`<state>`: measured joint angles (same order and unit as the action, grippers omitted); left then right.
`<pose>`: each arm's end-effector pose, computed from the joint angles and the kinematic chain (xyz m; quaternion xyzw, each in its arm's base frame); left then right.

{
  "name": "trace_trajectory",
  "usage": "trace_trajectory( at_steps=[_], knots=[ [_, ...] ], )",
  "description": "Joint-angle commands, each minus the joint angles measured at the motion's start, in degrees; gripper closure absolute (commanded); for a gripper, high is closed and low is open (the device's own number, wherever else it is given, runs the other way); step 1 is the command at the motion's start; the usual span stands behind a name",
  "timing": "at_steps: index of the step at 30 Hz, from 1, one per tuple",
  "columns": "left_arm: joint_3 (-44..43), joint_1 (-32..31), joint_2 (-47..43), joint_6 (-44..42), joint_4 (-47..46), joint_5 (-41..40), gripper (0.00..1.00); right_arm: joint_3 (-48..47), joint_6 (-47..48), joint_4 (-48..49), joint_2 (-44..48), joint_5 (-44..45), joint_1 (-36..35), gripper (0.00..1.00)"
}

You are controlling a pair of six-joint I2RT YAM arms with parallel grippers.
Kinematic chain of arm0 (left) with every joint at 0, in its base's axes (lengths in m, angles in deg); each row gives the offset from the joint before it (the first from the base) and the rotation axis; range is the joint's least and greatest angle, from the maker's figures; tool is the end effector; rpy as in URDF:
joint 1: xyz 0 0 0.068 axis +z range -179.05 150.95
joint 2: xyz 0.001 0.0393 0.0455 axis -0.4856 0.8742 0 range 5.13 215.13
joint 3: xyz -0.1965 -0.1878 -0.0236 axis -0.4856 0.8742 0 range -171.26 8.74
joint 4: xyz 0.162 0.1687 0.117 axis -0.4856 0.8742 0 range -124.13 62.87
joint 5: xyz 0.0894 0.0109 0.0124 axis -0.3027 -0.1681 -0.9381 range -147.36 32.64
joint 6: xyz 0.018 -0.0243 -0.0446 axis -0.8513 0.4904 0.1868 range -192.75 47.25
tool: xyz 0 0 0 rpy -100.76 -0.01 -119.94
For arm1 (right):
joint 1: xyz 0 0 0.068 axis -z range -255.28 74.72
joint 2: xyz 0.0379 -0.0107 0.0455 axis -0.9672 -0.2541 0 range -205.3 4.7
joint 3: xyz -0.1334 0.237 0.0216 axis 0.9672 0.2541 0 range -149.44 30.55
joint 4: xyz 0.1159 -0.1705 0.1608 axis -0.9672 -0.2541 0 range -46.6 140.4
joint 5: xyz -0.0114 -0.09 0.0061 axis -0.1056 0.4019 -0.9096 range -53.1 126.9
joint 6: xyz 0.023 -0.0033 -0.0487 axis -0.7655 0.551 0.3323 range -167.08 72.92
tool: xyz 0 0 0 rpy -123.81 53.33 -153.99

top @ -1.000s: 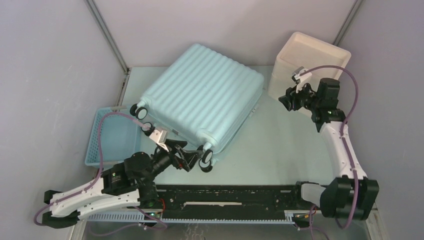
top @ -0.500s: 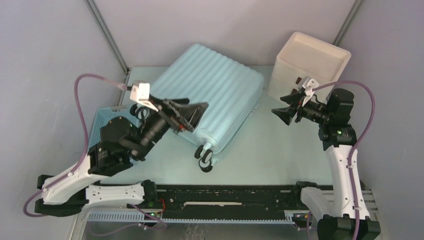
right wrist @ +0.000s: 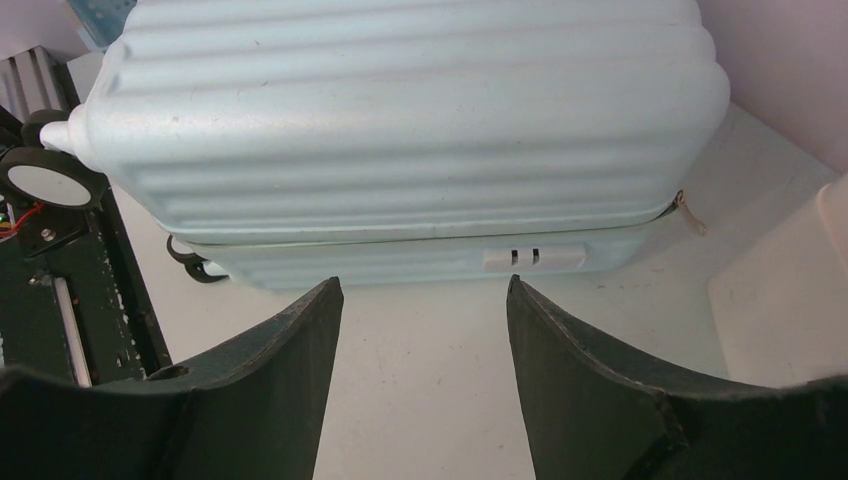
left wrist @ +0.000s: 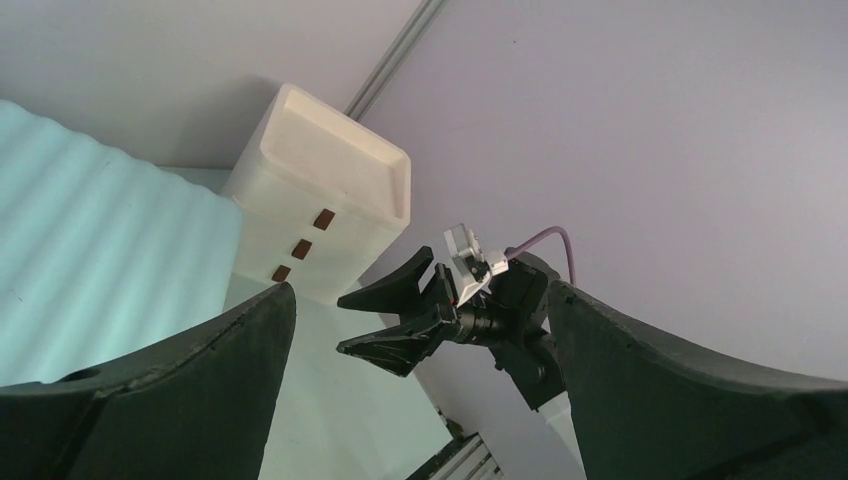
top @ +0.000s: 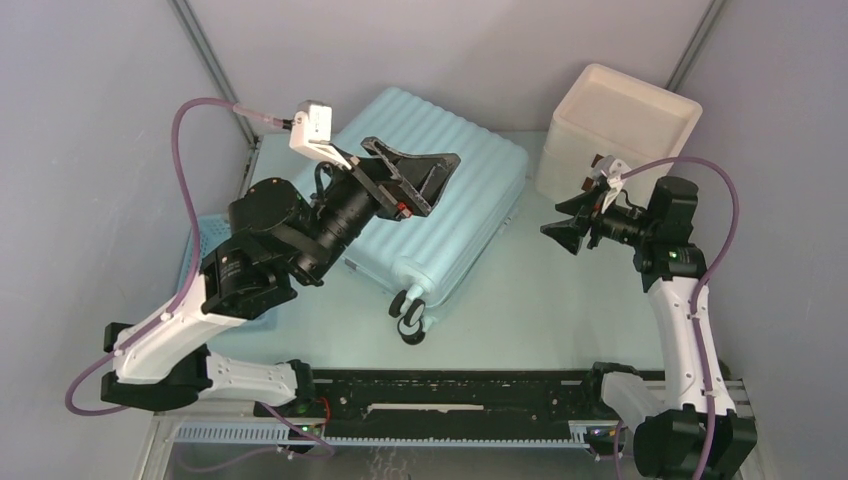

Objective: Open, take out, and arrange the luggage
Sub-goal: Adjust the luggage at the center of the board.

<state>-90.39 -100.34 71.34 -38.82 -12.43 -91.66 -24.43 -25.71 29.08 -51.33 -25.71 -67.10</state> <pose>0.0793 -0.1716 0.5588 -0.0217 0.6474 -0.4731 0.5972 0.2045 0.0026 0.3535 -0.3687 0.6720 0.2961 0.5698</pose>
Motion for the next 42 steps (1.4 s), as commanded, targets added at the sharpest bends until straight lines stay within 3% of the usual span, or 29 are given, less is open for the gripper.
trace_trajectory(
  at_steps=[1,15,22,24,27,34,39,42],
  knots=[
    [-2.37,-0.17,-1.44,-1.06,-0.77,-1.45,0.00,-0.39,0.28,-0.21,-0.78,-1.25,0.42,0.30],
    [2.04,-0.08,-4.51,-5.32,-4.42,-0.61,0.00,-0.39,0.64,-0.23,-1.10,0.02,1.39,0.30],
    [18.83,1.37,-13.47,-16.72,-15.90,8.67,0.00,-0.45,-0.70,1.71,-0.23,1.18,1.57,0.29],
    [25.69,5.42,-17.31,-18.03,-18.56,17.62,0.00,-0.48,-1.49,3.18,-0.52,1.66,1.50,0.22],
    [33.66,15.06,-21.74,-11.77,-18.82,24.93,0.00,-1.19,-2.51,5.06,-2.07,2.47,0.53,0.13],
    [43.73,37.95,-25.26,-2.93,-17.35,39.52,0.00,-12.18,-8.00,4.92,-13.05,0.32,-1.42,0.10],
    [48.97,50.18,-25.44,-1.66,-16.01,44.05,0.03,-19.53,-11.44,4.66,-20.65,2.59,-2.18,0.09],
    [52.32,54.11,-26.89,-2.53,-14.74,42.92,0.04,-20.69,-14.86,6.33,-23.91,4.87,-2.65,0.00]
  ],
)
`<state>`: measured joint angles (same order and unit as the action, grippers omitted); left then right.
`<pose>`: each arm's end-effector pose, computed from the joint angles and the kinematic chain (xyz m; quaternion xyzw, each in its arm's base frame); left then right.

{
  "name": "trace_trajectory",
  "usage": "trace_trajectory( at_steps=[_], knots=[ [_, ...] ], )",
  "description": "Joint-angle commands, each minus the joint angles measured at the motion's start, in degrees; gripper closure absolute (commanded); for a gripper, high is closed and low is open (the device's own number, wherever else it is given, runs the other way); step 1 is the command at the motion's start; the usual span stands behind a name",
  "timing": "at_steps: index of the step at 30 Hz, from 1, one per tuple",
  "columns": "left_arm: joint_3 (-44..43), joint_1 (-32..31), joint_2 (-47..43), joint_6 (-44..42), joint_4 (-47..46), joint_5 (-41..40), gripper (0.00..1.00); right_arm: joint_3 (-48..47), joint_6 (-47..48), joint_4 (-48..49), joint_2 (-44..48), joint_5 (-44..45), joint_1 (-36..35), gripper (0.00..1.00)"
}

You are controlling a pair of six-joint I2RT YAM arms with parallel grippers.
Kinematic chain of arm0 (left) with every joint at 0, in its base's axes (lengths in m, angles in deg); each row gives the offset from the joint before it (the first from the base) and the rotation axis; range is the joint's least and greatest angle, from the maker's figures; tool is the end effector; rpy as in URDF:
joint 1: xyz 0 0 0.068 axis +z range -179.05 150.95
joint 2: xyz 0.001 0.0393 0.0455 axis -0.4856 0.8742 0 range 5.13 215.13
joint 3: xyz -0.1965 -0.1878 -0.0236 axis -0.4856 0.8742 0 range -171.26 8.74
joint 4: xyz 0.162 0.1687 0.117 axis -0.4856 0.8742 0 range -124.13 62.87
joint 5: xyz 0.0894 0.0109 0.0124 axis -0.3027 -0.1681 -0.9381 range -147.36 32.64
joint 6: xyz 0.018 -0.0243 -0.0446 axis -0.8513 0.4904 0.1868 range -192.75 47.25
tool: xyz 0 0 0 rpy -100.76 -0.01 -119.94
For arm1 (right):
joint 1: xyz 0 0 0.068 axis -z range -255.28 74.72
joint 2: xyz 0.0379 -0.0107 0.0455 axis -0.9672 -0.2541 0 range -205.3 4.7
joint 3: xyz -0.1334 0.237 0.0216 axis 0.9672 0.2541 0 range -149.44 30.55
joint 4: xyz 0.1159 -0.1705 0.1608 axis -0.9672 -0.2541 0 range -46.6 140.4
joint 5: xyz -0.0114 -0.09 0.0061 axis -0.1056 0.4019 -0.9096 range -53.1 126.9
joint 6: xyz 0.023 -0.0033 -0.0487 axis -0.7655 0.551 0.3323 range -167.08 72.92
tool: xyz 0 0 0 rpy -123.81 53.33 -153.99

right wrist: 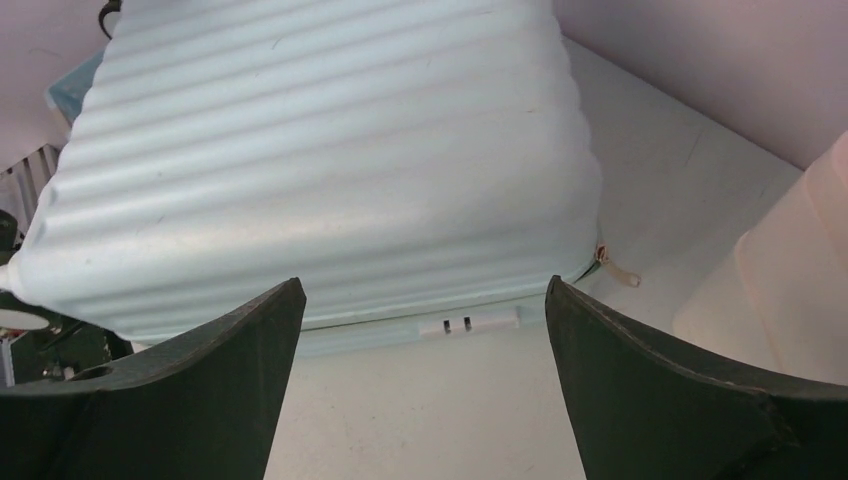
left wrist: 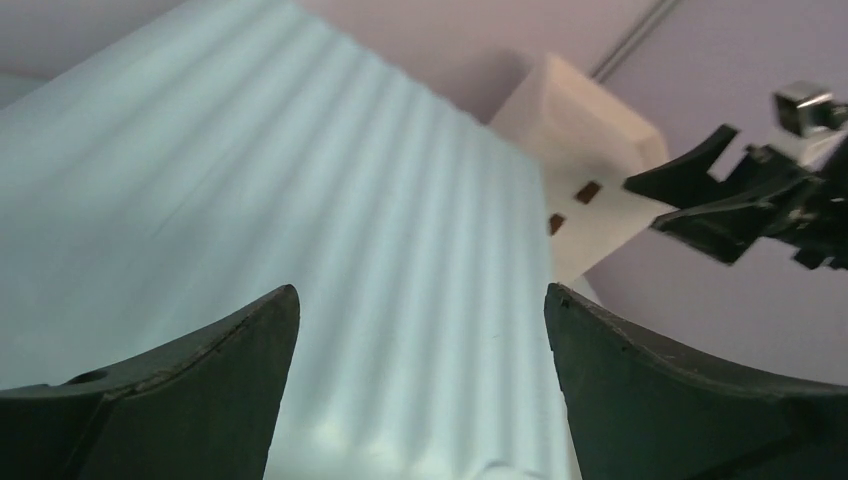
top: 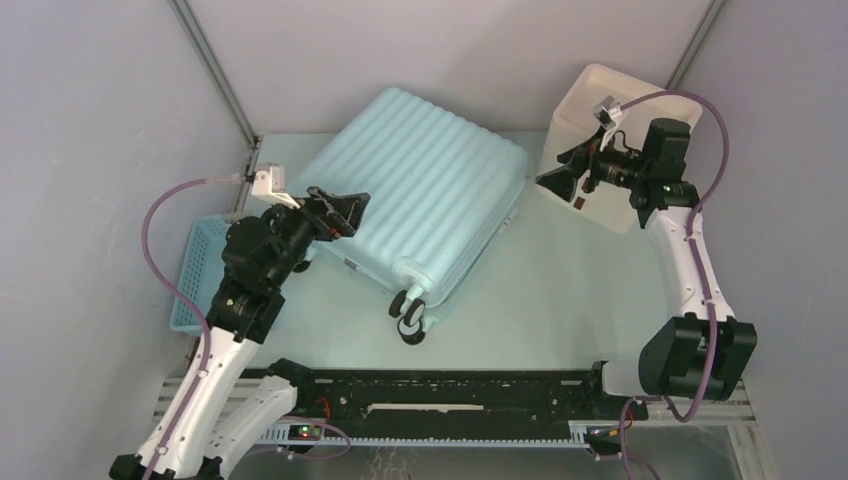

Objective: Open, take out, and arrange the luggage
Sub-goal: Adjust the luggage at the center of the board.

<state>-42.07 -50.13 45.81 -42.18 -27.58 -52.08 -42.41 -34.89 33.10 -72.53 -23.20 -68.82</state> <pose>0.1478 -0.0605 0.3947 -0.0231 0.6843 -0.3455 0.6417 0.2973 -0.0026 0.3788 -0.3170 0.7008 0.3297 0.5474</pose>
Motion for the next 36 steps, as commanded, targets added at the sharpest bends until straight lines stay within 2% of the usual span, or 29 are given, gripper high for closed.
trace_trajectory(
  at_steps=[1,5,9,12,15,19,23,30,36],
  knots=[
    [4.91,4.42,-1.92,0.07,1.07,2.53,0.04,-2.77,-6.55,2.89,-3.32,3.33,-1.11,0.00],
    [8.26,4.82,-4.62,-1.86,3.14,-1.31,0.03,-3.00,-7.85,4.34,-5.42,5.48,-1.36,0.00],
    [12.02,4.91,-6.59,-0.84,2.76,-1.83,0.03,-5.33,-9.53,3.77,-8.16,7.47,-2.03,0.00],
    [13.90,4.91,-7.64,-0.07,2.47,-2.04,0.03,-7.34,-14.55,5.79,-10.11,14.06,-3.02,0.00],
    [15.15,4.96,-8.77,1.80,1.12,-2.62,0.02,-11.03,-17.69,5.57,-13.35,16.66,-3.76,0.00],
    [16.26,5.00,-8.52,4.23,-1.32,-1.53,0.03,-14.48,-20.96,5.34,-18.64,16.71,-4.82,0.00],
    [15.69,5.53,-6.54,6.30,-1.06,-4.82,0.00,-17.77,-22.05,4.87,-22.68,14.70,-6.26,0.00],
    [16.04,10.70,-1.63,12.81,-4.94,-3.62,0.00,-23.58,-26.37,5.30,-29.25,13.68,-8.88,0.01],
    [16.36,12.85,3.51,16.87,-6.30,-5.04,0.00,-22.41,-25.38,4.52,-30.37,10.70,-9.80,0.05]
  ],
)
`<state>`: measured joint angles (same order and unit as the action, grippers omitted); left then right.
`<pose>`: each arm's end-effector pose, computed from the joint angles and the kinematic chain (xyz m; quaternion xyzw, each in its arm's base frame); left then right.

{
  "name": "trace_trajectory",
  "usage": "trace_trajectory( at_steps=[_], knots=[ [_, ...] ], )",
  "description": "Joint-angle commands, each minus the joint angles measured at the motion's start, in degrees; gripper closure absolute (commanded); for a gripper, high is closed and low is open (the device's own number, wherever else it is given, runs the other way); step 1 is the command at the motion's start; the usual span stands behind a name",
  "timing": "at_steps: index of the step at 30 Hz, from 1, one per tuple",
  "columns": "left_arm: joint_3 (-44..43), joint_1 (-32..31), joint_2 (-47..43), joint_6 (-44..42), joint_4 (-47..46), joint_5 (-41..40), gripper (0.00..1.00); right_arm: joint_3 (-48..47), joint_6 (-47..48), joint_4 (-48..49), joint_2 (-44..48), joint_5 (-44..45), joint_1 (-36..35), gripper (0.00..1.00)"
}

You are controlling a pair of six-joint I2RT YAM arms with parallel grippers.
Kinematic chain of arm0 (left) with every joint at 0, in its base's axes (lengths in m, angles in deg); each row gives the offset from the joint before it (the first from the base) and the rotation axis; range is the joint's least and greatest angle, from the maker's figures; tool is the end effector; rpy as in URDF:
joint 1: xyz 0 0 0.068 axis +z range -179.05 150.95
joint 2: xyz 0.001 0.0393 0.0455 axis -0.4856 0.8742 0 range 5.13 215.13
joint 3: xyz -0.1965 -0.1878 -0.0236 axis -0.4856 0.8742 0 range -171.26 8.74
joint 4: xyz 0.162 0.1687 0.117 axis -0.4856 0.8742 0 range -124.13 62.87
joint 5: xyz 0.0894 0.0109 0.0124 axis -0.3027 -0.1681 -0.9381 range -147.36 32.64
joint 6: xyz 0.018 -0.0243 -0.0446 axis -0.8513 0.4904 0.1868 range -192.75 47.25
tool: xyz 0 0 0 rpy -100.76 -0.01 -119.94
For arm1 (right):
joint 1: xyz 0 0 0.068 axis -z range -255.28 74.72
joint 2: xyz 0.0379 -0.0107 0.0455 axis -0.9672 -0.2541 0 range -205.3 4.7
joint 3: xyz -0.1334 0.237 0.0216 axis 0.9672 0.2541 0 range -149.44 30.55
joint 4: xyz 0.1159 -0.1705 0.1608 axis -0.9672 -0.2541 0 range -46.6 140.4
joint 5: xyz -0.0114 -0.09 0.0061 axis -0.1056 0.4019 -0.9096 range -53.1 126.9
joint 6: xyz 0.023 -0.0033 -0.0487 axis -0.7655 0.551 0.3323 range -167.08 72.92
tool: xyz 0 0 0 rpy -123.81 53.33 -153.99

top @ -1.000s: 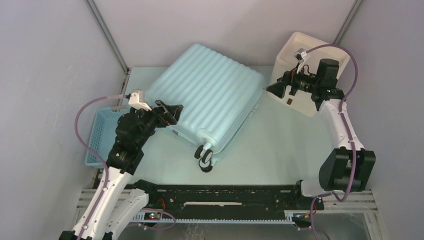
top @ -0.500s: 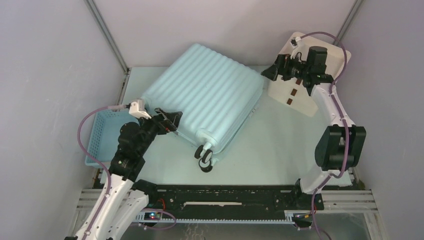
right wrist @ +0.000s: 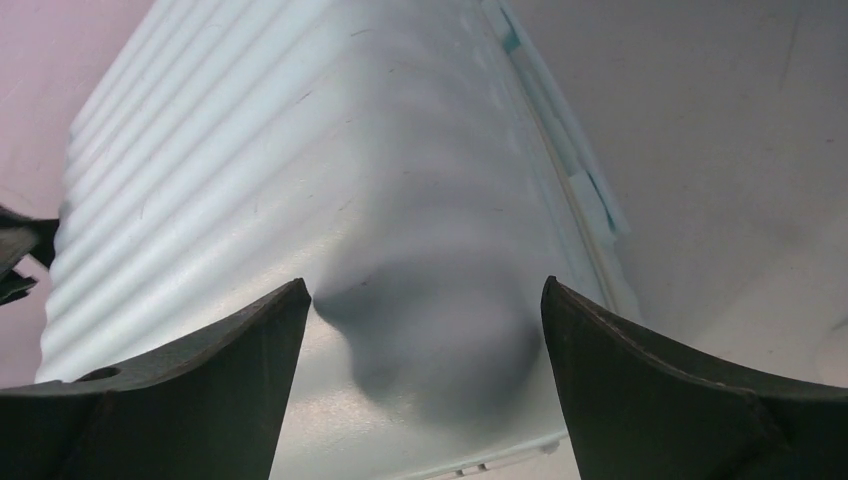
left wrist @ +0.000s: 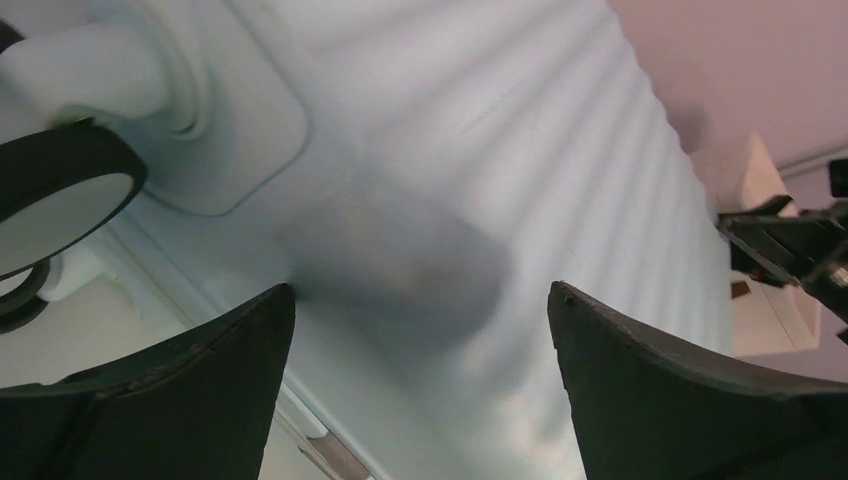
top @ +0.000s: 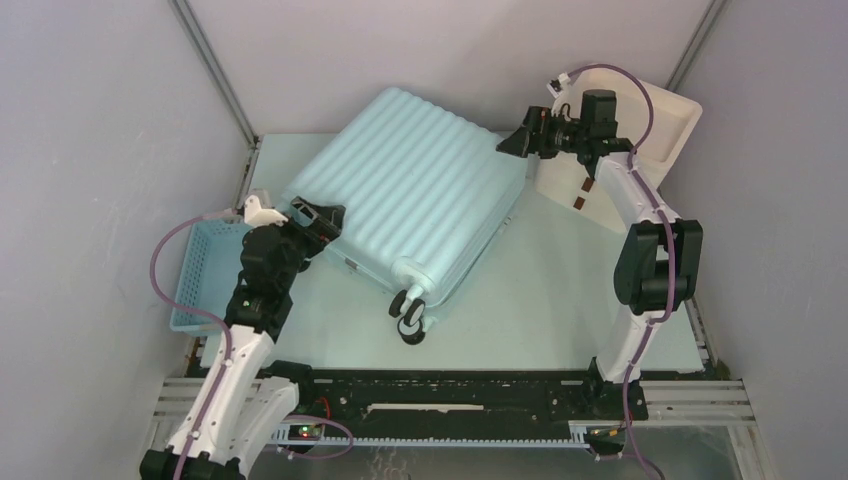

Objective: Open, take out, and arrange the luggage
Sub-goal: Adjust the luggage at the center of the board.

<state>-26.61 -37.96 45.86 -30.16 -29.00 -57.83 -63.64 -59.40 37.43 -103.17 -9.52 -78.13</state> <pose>0.1751 -0.0272 0.3026 -0.2252 0.7351 -0.2749 0.5773 0.4394 0.0477 0.3209 -0.1416 0.7966 0.3961 0.4341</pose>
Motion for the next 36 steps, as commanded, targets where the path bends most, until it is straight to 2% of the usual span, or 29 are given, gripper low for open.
trace_trajectory(
  at_steps=[1,8,16,28,36],
  knots=[
    [0.84,0.96,4.39,5.24,-4.86,0.65,0.01,-0.69,-1.01,0.30,0.40,-3.77,-0.49,0.06],
    [0.22,1.50,9.43,5.96,-8.92,0.76,0.08,2.79,0.10,-0.83,2.05,-7.97,-0.56,0.15],
    [-5.25,2.65,17.28,1.71,-11.42,5.00,0.18,11.12,3.42,-4.08,6.23,-11.55,-1.30,0.24],
    [-20.89,3.26,36.42,-2.77,-11.55,15.10,0.24,30.03,4.87,-6.68,21.86,-9.86,-2.07,0.26],
    [-29.65,3.45,44.35,-6.48,-8.98,16.43,0.23,37.94,11.57,-10.76,31.00,-9.51,-5.48,0.25]
  ],
)
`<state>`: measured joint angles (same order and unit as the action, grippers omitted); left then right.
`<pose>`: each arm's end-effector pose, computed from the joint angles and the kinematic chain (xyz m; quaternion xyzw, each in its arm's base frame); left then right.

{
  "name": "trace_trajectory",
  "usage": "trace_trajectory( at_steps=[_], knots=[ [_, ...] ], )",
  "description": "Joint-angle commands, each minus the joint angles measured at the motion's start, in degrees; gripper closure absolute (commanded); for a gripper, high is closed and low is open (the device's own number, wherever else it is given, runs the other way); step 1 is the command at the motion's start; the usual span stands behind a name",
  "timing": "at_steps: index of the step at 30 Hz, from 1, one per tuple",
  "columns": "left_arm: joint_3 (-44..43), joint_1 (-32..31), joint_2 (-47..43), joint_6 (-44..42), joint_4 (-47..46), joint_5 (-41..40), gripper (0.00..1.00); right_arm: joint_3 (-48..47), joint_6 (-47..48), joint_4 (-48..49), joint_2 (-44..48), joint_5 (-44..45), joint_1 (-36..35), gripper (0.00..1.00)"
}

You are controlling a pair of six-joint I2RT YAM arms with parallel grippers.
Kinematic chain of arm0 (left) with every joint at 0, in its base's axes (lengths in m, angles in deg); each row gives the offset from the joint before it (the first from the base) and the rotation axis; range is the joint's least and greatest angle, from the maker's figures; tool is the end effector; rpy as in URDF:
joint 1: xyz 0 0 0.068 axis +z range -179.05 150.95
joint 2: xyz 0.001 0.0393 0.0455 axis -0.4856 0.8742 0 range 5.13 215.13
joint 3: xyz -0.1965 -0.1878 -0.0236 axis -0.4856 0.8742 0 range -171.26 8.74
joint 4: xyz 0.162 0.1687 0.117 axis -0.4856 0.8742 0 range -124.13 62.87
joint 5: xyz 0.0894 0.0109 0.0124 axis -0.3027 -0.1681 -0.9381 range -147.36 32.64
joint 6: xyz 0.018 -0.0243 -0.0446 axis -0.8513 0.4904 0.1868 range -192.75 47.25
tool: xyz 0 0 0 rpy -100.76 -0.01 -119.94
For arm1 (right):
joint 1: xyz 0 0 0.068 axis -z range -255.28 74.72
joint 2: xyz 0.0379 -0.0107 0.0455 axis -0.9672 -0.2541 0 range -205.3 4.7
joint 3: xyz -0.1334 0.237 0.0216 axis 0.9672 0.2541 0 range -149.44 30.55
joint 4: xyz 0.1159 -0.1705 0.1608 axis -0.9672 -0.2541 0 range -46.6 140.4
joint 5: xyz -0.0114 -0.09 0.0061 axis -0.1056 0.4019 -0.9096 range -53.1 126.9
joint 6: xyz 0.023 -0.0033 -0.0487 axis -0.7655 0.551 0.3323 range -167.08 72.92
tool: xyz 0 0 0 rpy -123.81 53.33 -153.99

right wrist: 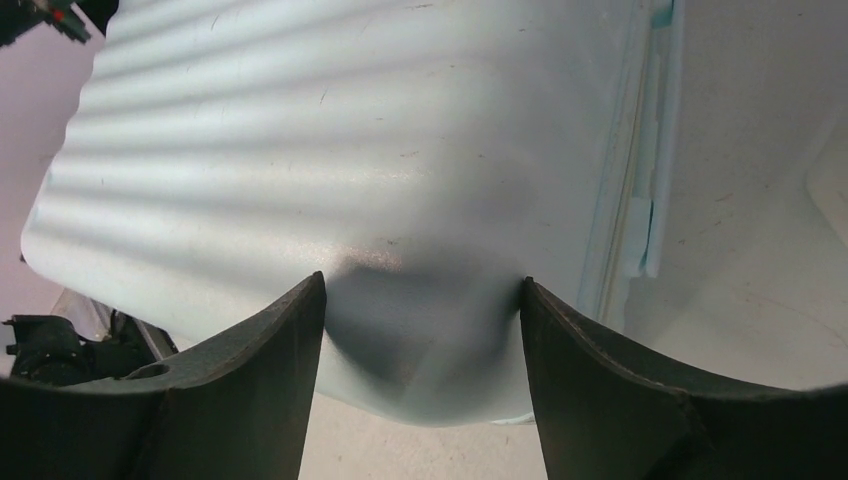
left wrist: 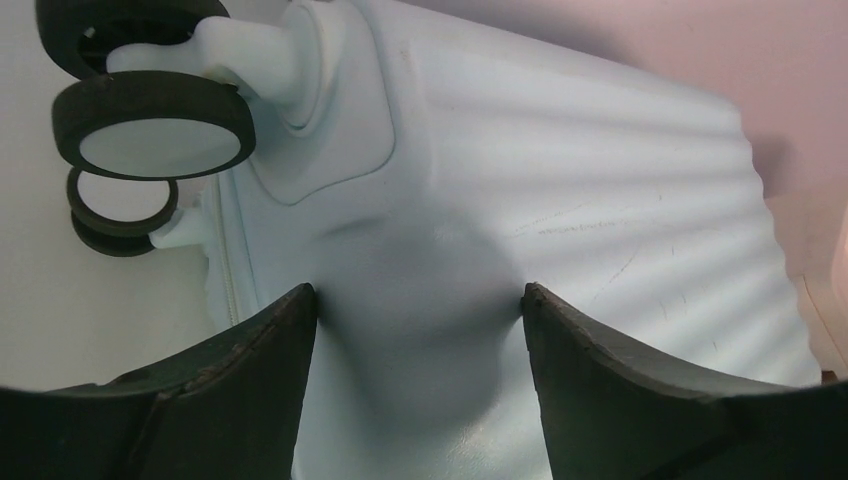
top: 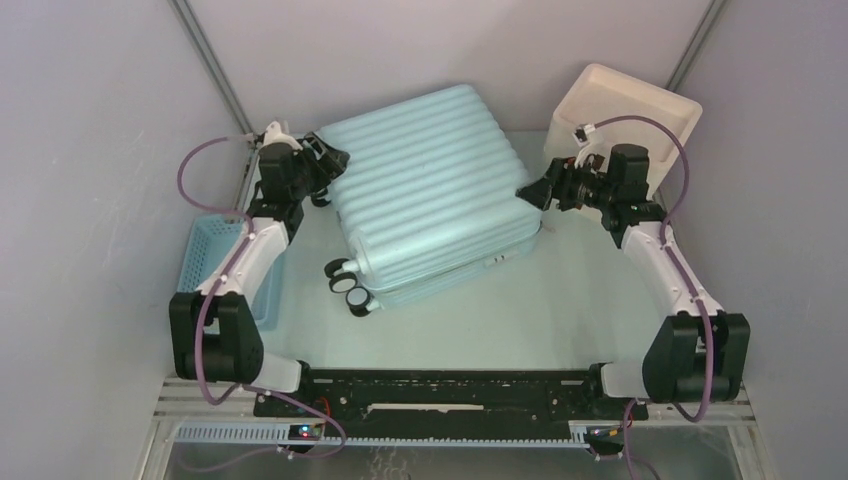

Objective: Open, take out, and arrange the luggage
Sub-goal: Adjust the luggage at the center of the board.

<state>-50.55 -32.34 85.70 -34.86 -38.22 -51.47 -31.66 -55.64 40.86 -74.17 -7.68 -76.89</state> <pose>0.3306 -0.0227 0.3087 -0.2099 0.7765 -0.2471 0.5404 0.3092 0.0337 0.3158 -0.1524 0.7963 0.3641 0.4585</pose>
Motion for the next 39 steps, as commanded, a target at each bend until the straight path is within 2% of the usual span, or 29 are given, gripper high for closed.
trace_trajectory(
  at_steps=[1,6,13,19,23,30,34,37,39],
  knots=[
    [-6.74,-2.16,5.58,-1.97,0.47,10.27,0.23,6.58,8.38,-14.93,3.00,-11.28,-7.46,0.25],
    [-10.58,-2.06,8.15,-2.61,1.30,11.24,0.23,9.03,13.49,-16.76,7.70,-10.64,-10.93,0.24],
    [-11.25,-1.07,3.95,-8.80,7.21,7.90,0.18,9.39,19.28,-19.34,13.02,-6.45,-7.79,0.16],
    [-6.33,1.24,-5.93,-12.80,9.86,1.97,0.14,8.90,22.47,-20.25,18.62,-6.79,-1.93,0.01],
    [-3.64,1.53,-13.49,-15.29,11.34,-0.01,0.12,7.51,26.00,-21.74,20.95,-9.43,1.14,0.00],
    [2.72,1.53,-26.57,-18.86,12.71,1.77,0.12,-0.28,42.62,-35.10,21.58,-17.08,5.85,0.00],
    [8.43,1.58,-34.20,-20.30,11.88,5.88,0.12,-0.89,38.45,-30.42,22.32,-16.75,5.91,0.00],
    [13.60,1.53,-40.55,-21.27,10.23,8.53,0.12,-2.64,36.87,-28.20,19.48,-18.87,5.96,0.00],
    [17.22,1.53,-44.88,-22.08,9.16,8.94,0.12,-3.88,34.43,-26.24,17.47,-19.12,5.91,0.04]
  ],
)
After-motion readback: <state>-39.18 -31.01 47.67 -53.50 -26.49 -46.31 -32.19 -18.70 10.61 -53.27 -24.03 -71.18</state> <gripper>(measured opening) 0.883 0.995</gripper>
